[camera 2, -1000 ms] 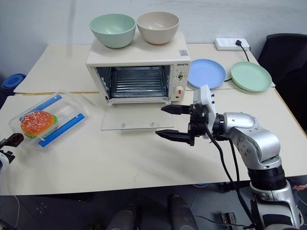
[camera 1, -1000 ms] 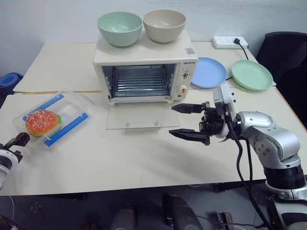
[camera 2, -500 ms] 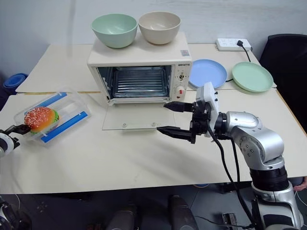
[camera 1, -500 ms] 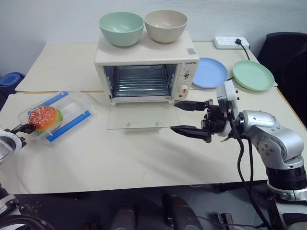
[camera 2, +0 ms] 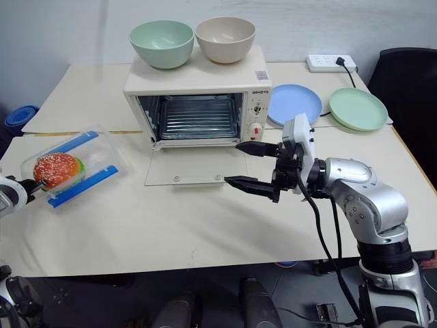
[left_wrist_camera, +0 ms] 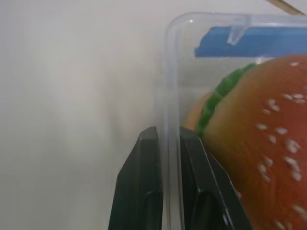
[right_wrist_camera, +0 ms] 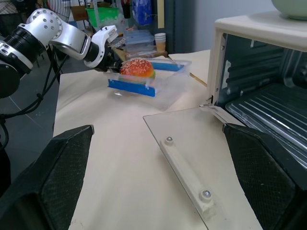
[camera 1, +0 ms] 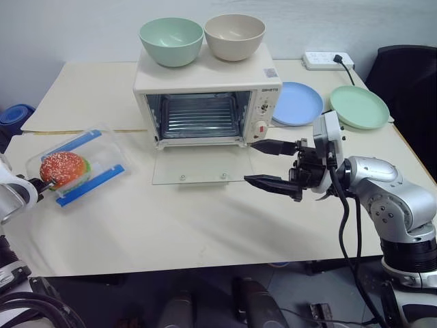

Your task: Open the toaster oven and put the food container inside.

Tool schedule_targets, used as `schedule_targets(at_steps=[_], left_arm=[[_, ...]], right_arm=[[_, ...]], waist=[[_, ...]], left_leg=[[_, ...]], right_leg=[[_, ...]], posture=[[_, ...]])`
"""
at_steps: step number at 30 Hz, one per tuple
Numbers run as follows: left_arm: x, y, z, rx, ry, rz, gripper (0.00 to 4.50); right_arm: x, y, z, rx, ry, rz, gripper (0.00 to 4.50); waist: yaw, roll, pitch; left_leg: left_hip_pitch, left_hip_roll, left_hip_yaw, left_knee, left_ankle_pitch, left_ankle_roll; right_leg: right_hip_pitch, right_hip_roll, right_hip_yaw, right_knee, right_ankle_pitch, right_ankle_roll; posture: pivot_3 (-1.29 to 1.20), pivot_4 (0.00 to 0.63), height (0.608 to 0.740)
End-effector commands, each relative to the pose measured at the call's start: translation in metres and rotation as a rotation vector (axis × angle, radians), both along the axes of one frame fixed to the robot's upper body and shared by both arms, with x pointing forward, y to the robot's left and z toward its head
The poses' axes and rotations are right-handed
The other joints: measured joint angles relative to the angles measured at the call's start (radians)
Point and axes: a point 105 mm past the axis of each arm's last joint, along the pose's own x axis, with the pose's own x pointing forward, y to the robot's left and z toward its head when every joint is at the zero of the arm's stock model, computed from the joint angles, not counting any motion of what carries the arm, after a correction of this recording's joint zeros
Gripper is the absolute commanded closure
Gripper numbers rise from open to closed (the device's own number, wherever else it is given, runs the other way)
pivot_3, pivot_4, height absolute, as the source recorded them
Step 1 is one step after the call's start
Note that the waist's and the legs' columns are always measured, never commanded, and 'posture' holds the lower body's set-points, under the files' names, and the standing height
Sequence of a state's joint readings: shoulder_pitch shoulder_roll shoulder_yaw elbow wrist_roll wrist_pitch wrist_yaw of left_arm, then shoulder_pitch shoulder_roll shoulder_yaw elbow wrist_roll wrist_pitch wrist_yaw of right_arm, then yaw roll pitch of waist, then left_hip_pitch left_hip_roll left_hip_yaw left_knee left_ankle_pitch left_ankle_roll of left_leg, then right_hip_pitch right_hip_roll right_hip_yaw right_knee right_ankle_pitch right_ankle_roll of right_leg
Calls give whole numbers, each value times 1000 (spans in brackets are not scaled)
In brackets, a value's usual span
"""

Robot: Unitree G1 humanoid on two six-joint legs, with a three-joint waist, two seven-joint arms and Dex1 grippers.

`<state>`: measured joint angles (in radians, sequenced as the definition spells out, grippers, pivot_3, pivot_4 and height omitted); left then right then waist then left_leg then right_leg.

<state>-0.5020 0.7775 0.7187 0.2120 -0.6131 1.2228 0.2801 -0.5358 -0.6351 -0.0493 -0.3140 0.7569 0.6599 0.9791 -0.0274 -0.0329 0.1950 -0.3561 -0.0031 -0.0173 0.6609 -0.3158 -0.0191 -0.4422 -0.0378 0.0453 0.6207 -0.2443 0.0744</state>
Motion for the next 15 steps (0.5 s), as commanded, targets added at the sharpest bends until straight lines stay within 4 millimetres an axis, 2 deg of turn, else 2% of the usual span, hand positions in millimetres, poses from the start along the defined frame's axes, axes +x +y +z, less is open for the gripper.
schedule_targets(at_steps=[1, 5, 10, 13, 15], left_arm=[[0, 1, -2, 42, 54, -24, 4404], [7, -10, 17, 120, 35, -142, 4404], [14, -44, 51, 146, -47, -330, 4404], [21, -74, 74, 158, -94, -447, 4404], [24, -90, 82, 178, -103, -505, 4404]], right_arm=[[-6, -7, 9, -15, -15, -4, 0], [-5, -16, 13, -35, 3, -24, 0], [-5, -24, 13, -49, -17, -66, 0], [-7, -23, 6, -50, -12, -81, 0], [-8, -23, 3, -53, -14, -88, 0]], waist=[[0, 0, 0], [0, 0, 0], [0, -1, 0], [1, -1, 1], [8, -1, 1]], left_leg=[[0, 0, 0, 0, 0, 0], [-1, 0, 0, 0, 0, 0], [-5, 0, -2, -2, 0, 0], [-14, 0, -6, -2, 0, 0], [-17, -1, -8, -2, 0, 0]], right_leg=[[0, 0, 0, 0, 0, 0], [0, -1, 1, -1, 0, 0], [-3, -1, 1, -4, 0, 0], [-7, -2, -2, -8, 1, 1], [-8, -3, -3, -9, 1, 1]], posture=[[0, 150, 740], [0, 150, 740], [0, 150, 740], [0, 150, 740], [0, 150, 740]])
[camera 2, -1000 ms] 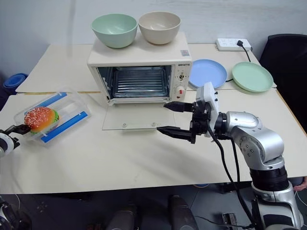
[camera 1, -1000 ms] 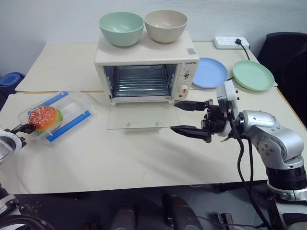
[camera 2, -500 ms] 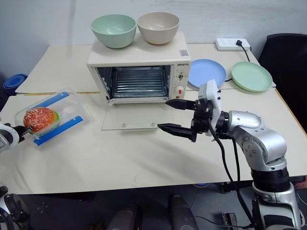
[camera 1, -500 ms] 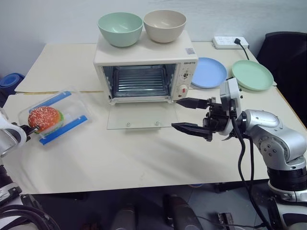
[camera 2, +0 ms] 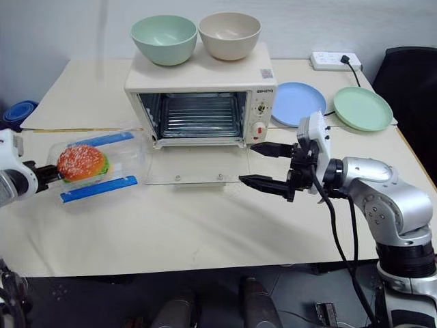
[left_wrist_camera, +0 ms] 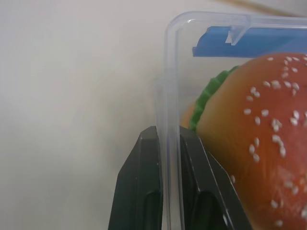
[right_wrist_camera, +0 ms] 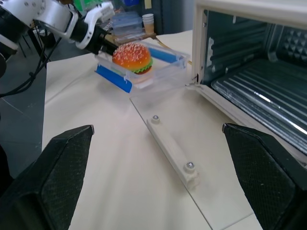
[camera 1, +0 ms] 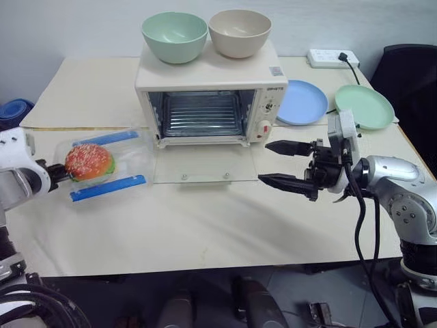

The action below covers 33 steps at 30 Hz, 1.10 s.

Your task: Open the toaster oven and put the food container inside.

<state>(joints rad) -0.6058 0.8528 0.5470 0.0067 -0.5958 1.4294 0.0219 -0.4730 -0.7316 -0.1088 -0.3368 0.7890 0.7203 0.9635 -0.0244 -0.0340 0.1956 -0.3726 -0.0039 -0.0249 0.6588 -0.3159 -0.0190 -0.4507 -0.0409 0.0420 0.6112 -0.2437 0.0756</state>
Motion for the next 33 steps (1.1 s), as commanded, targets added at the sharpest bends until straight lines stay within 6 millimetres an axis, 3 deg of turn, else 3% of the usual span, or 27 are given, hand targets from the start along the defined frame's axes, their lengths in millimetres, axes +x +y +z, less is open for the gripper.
schedule_targets(at_steps=[1, 7, 12, 22, 27, 29, 33], left_arm=[[5, -33, 33, 46, -87, -141, 4404], [11, -51, 39, 77, -77, -209, 4404], [16, -55, 39, 71, -74, -228, 4404], [25, -116, 20, 97, -15, -442, 4404], [21, -120, 20, 117, -8, -456, 4404], [20, -120, 20, 118, -8, -460, 4404], [23, -118, 26, 130, -26, -453, 4404]], right_arm=[[-7, 2, 9, 3, -76, -4, 0], [-8, -2, 10, 15, -83, -40, 0], [-9, -5, 11, 19, -88, -62, 0], [-10, -8, 12, 7, -102, -65, 0], [-12, -8, 10, 15, -106, -74, 0], [-12, -8, 9, 17, -105, -77, 0], [-12, -8, 8, 25, -105, -83, 0]], waist=[[12, 0, 0], [39, 0, 0], [50, 0, 0], [94, 0, 0], [109, 0, 0], [108, 0, 0], [85, 0, 0]], left_leg=[[-1, -1, -1, -1, 0, 0], [-2, -2, -4, 0, 0, 1], [-3, -2, -7, 0, 0, 0], [-4, -7, -13, 2, 3, 3], [-9, -15, -20, 5, 5, 7], [-13, -17, -22, 5, 7, 9], [-15, -22, -20, 5, 10, 10]], right_leg=[[0, -1, -1, -1, 0, 0], [3, -2, -5, -6, 0, 1], [3, -2, -8, -7, 0, 0], [6, -6, -11, -7, 0, 1], [6, -8, -15, -9, 1, 2], [5, -17, -17, -10, 2, 4], [5, -21, -23, -13, 5, 8]], posture=[[0, 150, 740], [0, 150, 740], [0, 150, 740], [0, 150, 740], [0, 150, 740], [0, 150, 740], [0, 150, 740]])
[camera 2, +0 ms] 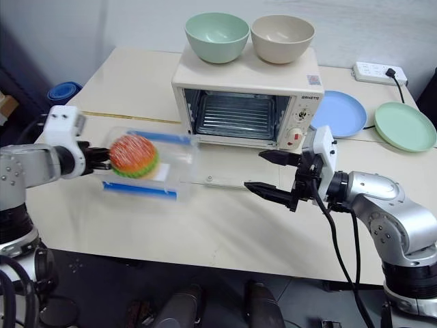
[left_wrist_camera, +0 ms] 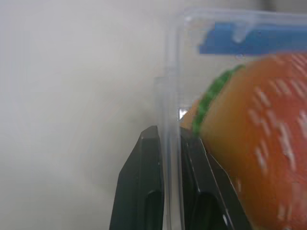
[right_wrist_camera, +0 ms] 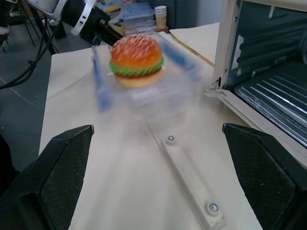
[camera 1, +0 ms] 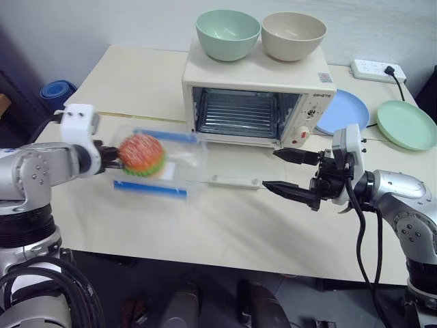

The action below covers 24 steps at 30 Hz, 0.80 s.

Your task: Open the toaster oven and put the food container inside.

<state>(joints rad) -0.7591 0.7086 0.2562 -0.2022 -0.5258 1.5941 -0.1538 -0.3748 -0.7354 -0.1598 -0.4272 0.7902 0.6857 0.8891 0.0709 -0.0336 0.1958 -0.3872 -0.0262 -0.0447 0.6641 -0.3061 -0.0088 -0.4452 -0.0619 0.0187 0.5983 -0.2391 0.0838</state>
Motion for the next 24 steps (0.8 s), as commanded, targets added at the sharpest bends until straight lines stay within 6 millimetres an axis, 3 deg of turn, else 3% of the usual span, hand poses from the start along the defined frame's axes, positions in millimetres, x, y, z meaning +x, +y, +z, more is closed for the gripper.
schedule_targets(at_steps=[1, 8, 24], left_arm=[[2, -4, 28, 10, -106, -29, 4404], [9, -19, 27, 25, -109, -61, 4404], [54, -83, 16, -85, -129, -94, 4404]], right_arm=[[-4, -1, 11, 19, -60, -2, 0], [-5, 0, 11, 22, -63, 1, 0], [-4, -16, 16, 2, -86, -69, 0]], waist=[[-18, 0, 0], [-62, 1, 0], [-49, 1, 0]], left_leg=[[0, 0, 0, 0, 0, 0], [2, 4, 0, -3, 1, -2], [2, 2, -1, -1, 4, -2]], right_leg=[[0, 0, -1, 0, 1, 1], [-1, 3, -4, 3, 1, 2], [-1, 1, -5, 7, 1, 2]], posture=[[0, 150, 740], [0, 150, 740], [0, 150, 740]])
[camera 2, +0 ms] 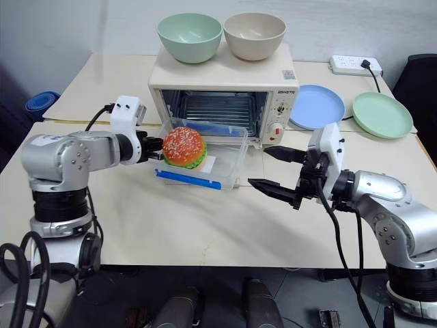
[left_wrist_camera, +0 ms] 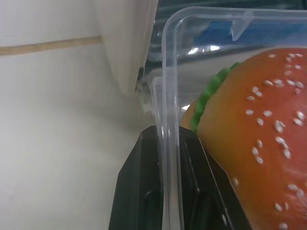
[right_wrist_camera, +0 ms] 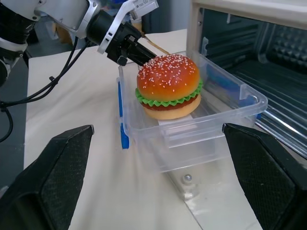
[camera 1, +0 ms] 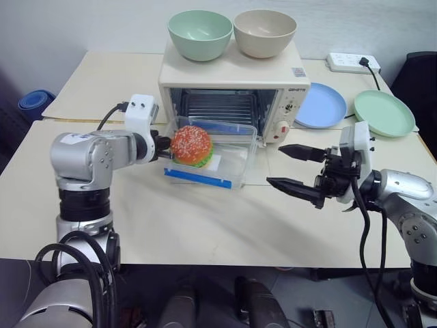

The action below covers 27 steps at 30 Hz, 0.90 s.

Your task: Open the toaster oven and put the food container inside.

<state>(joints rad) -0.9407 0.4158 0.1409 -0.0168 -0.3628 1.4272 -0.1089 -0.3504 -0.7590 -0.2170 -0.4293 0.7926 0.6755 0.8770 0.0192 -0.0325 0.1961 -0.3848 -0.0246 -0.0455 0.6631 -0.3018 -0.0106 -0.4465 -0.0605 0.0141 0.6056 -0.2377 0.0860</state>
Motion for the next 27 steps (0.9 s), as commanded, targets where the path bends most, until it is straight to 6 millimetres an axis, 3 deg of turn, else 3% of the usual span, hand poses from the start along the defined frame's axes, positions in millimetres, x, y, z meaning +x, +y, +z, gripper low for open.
schedule_targets(at_steps=[1, 6, 9, 14, 17, 22, 23, 25, 27], left_arm=[[9, -9, 10, -21, -47, 12, 4404], [12, -20, 10, -76, -48, -6, 2841], [6, -22, 20, -125, -97, -63, 2089], [-11, -9, 37, -224, -176, -125, 2089], [-25, 11, 45, -253, -246, -164, 2089], [-70, 14, 59, -328, -321, -467, 2089], [-80, 13, 57, -323, -318, -541, 2070], [-94, 10, 52, -302, -305, -655, 2462], [-107, 8, 41, -280, -255, -767, 2944]], right_arm=[[-5, -3, 10, -1, -57, -9, 0], [-3, 0, 6, 5, -49, -23, 0], [1, -2, 3, 10, -39, -50, 0], [1, -2, -1, 20, -23, -59, 0], [0, -2, -6, 18, 0, -61, 0], [-11, -2, -8, 11, 39, -4, 0], [-16, 0, -9, 10, 52, 21, 190], [-23, 2, -10, 13, 80, 63, 556], [-28, 6, -14, 13, 111, 99, 1225]], waist=[[4, 0, 0], [3, 0, 0], [0, 0, 0], [-3, 0, 0], [-7, 1, 0], [-9, 1, 0], [-9, 1, 0], [-9, 1, 0], [-9, 1, 0]], left_leg=[[0, 0, 0, 0, 0, 0], [0, 0, 0, 0, 0, 0], [0, 0, 0, 0, 0, 0], [1, 0, 0, 0, 1, -1], [1, 0, 1, 0, 1, -1], [1, 0, 0, 0, 1, -1], [1, 0, 0, 0, 1, -1], [1, 0, 0, 0, 1, -1], [1, 0, 0, 0, 0, -1]], right_leg=[[0, 0, 0, 0, 0, 0], [0, 0, 0, 1, 0, 0], [0, 0, 0, 2, 0, 0], [0, 0, 1, 2, 0, 0], [0, 0, 1, 2, 0, 0], [0, 0, 1, 2, 0, 0], [0, 0, 0, 2, 0, 0], [0, 0, 0, 2, 0, -1], [1, 0, 0, 2, -1, -2]], posture=[[0, 150, 740], [0, 150, 740], [0, 150, 740], [0, 150, 740], [0, 150, 740], [0, 150, 740], [0, 150, 740], [0, 150, 740], [0, 150, 740]])
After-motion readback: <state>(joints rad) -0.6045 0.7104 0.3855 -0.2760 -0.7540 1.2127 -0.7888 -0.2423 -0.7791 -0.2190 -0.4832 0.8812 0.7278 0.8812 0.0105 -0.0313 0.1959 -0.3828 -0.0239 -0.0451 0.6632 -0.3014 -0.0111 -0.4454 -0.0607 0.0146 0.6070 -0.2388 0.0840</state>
